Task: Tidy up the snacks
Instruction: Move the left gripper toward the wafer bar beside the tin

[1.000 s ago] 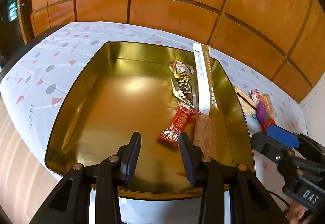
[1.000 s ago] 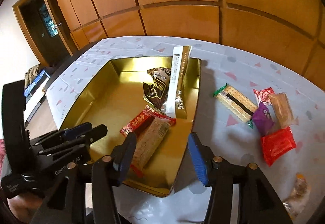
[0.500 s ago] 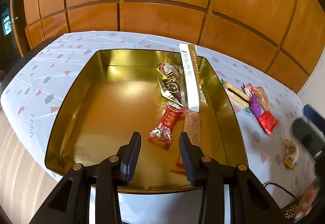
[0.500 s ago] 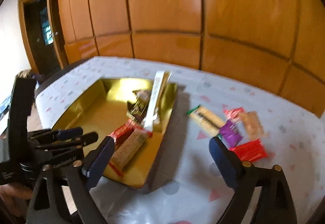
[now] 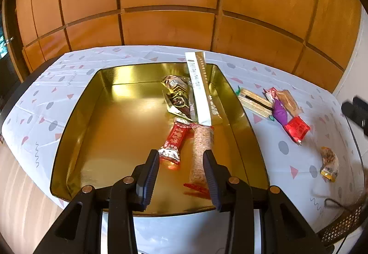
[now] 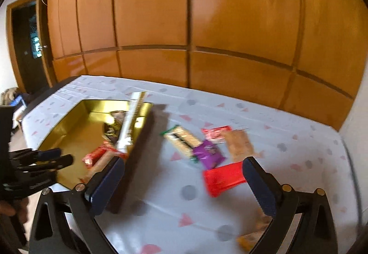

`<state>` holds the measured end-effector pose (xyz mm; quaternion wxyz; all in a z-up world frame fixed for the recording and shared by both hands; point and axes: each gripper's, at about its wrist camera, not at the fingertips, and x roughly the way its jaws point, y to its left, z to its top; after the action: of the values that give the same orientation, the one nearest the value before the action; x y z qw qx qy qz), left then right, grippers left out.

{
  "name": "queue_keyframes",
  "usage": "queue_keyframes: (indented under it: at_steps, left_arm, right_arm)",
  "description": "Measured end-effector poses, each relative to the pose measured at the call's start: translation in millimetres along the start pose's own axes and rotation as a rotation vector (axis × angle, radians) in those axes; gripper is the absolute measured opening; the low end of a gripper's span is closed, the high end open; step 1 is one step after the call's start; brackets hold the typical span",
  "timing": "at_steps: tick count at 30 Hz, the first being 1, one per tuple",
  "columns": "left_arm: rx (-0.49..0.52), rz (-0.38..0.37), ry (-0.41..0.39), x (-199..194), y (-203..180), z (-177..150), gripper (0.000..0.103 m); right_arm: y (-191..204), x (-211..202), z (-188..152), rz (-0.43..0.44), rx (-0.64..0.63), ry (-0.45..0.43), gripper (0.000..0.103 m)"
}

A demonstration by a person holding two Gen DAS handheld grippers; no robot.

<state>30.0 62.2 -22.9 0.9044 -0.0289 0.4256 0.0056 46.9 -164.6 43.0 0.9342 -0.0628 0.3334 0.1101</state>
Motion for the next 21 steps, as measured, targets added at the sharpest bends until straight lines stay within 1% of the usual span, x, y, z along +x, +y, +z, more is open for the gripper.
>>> queue_keyframes:
  at_steps: [1, 4, 5, 7, 11, 12, 14, 17, 19, 20, 21]
  left_arm:
    - [0.006, -0.001, 0.0, 0, -2, 0, 0.039]
    - [0.018, -0.006, 0.002, -1, -6, -1, 0.039]
    - [0.02, -0.007, 0.002, -1, -7, -1, 0.039]
    - [0.03, -0.007, 0.007, 0, -10, -2, 0.039]
    - [0.052, -0.011, 0.018, 1, -17, -3, 0.039]
    - [0.057, -0.012, 0.019, 1, -19, -3, 0.039]
    - [0.075, -0.012, 0.023, 2, -24, -3, 0.039]
    - [0.083, -0.032, 0.046, 4, -31, -1, 0.039]
    - [0.083, -0.043, 0.06, 5, -34, 3, 0.039]
    - [0.085, -0.051, 0.064, 6, -37, 5, 0.039]
    - [0.092, -0.06, 0.067, 6, -40, 8, 0.039]
  right_arm:
    - [-6, -1, 3, -0.01, -0.008, -0.003, 0.103]
    - [-28, -4, 11, -0.082, -0.05, -0.003, 0.103]
    - [-41, -3, 14, -0.115, -0.058, 0.004, 0.103]
    - [-60, -1, 19, -0.15, -0.055, 0.014, 0.103]
    - [-106, 7, 22, -0.264, -0.057, 0.053, 0.103]
    - [-124, 14, 20, -0.299, -0.047, 0.077, 0.103]
    - [-149, 24, 13, -0.324, -0.017, 0.118, 0.103]
    - [-192, 46, -6, -0.313, 0.078, 0.203, 0.103]
    - [-218, 58, -24, -0.287, 0.188, 0.261, 0.103]
    - [-228, 63, -28, -0.278, 0.247, 0.309, 0.103]
    - [-236, 62, -28, -0.226, 0.312, 0.297, 0.103]
